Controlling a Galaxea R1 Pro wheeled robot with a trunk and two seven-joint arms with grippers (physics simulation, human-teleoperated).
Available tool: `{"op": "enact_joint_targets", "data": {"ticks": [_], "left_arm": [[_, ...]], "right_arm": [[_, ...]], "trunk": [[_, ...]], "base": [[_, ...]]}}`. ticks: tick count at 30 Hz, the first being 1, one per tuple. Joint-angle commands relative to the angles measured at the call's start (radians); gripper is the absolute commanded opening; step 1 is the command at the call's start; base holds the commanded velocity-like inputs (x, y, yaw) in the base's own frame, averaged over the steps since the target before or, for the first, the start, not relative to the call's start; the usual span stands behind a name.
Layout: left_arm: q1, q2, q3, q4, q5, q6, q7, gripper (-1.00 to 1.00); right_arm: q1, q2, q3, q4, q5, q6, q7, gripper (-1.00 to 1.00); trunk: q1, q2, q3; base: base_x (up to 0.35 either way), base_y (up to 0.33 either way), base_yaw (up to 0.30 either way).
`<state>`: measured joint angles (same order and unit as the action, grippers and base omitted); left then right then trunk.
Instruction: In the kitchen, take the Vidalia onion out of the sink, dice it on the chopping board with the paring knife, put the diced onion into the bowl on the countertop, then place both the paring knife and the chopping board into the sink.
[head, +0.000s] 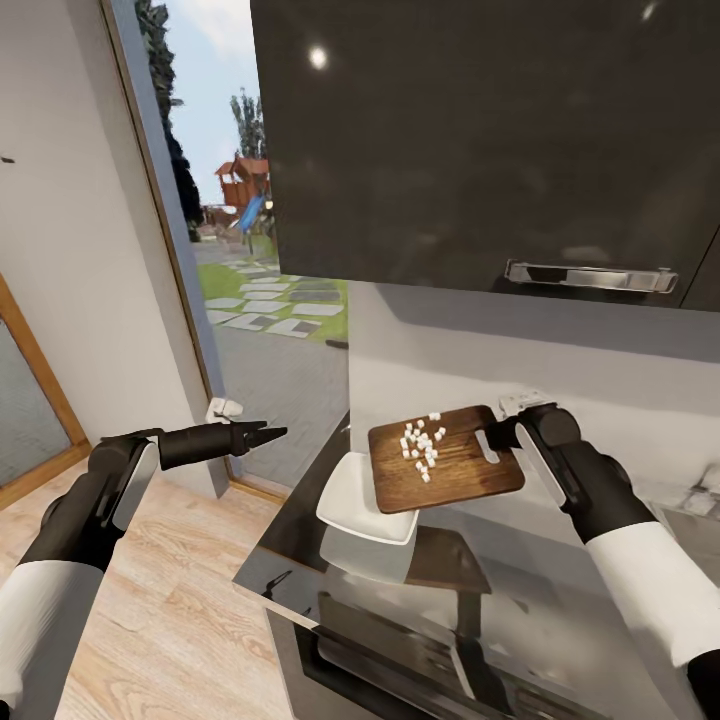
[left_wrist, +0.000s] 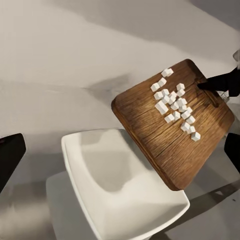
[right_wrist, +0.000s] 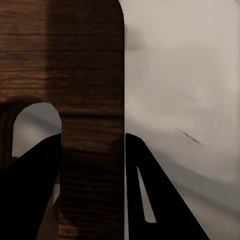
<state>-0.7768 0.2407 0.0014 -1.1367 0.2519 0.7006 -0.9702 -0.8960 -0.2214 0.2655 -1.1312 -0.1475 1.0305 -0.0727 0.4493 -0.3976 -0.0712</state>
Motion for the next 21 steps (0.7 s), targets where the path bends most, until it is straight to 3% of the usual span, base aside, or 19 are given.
{"op": "enact_joint_targets", "data": {"ticks": [1, 21], "left_arm": [[-0.001, 0.000, 0.000, 0.000, 0.004, 0.007, -0.001, 1.00], [-0.001, -0.001, 0.000, 0.000, 0.004, 0.007, -0.001, 1.00]], "right_arm": [[-0.001, -0.001, 0.005, -0.001, -0.009, 0.003, -0.009, -1.00], [-0.001, -0.001, 0.014, -0.001, -0.008, 0.002, -0.012, -1.00]], "trunk": [[0.001, -0.002, -0.002], [0.001, -0.002, -0.002]], "base": [[0.000, 0.000, 0.000], [0.000, 0.000, 0.000]]}}
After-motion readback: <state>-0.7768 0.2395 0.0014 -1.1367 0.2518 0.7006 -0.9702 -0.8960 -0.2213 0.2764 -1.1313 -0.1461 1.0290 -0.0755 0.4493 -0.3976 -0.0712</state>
